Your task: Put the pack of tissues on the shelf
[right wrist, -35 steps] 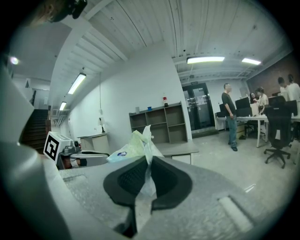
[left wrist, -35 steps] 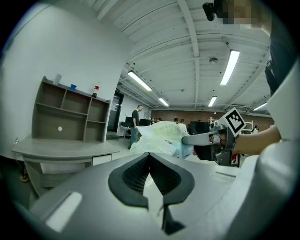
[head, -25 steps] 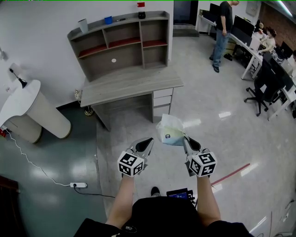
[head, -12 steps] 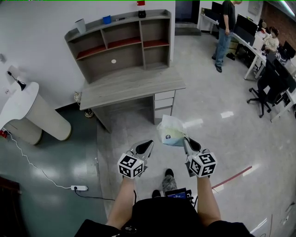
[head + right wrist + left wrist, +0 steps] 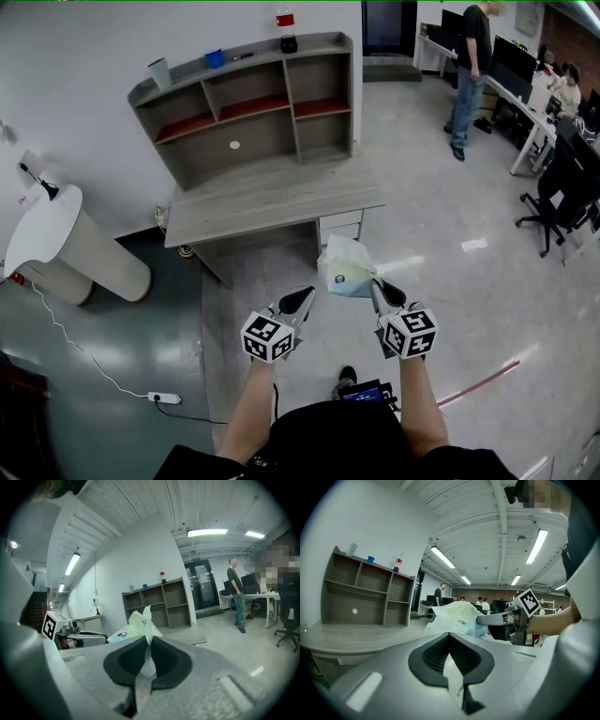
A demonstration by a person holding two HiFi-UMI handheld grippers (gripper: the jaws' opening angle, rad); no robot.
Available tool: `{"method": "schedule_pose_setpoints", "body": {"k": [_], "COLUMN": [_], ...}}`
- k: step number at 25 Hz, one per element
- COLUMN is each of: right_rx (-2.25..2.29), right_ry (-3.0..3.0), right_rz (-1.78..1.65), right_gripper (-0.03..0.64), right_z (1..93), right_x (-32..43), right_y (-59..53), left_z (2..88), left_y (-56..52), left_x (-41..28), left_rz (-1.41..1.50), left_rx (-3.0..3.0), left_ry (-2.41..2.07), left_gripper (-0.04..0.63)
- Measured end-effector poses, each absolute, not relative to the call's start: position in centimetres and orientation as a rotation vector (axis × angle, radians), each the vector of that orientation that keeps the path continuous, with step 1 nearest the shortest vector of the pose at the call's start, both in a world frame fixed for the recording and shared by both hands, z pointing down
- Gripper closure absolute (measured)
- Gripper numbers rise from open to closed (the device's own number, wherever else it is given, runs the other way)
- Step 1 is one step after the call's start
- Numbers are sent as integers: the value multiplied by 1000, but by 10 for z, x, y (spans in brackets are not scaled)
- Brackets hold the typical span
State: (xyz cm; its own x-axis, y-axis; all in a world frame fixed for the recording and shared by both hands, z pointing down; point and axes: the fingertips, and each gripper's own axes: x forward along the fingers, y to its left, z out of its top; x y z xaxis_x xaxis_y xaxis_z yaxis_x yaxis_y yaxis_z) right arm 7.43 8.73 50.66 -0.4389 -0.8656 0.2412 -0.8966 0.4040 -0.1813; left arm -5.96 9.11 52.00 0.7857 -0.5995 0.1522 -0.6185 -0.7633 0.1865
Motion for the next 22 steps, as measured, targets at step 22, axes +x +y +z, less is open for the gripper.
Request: {"method": "schedule_pose_setpoints", "body": {"k": [22], "right_rx": [1495], "right_ry": [-2612], "right_rz": [477], "right_gripper": [598], "right_z": [514], "right_x": [132], "right_y": [-37], "left_z": [522], "left_y": [-23], "left_x": [-8], "left_rz": [158], "left_rx": [2690], "left_ry": [-1086], "left_gripper": [601]}}
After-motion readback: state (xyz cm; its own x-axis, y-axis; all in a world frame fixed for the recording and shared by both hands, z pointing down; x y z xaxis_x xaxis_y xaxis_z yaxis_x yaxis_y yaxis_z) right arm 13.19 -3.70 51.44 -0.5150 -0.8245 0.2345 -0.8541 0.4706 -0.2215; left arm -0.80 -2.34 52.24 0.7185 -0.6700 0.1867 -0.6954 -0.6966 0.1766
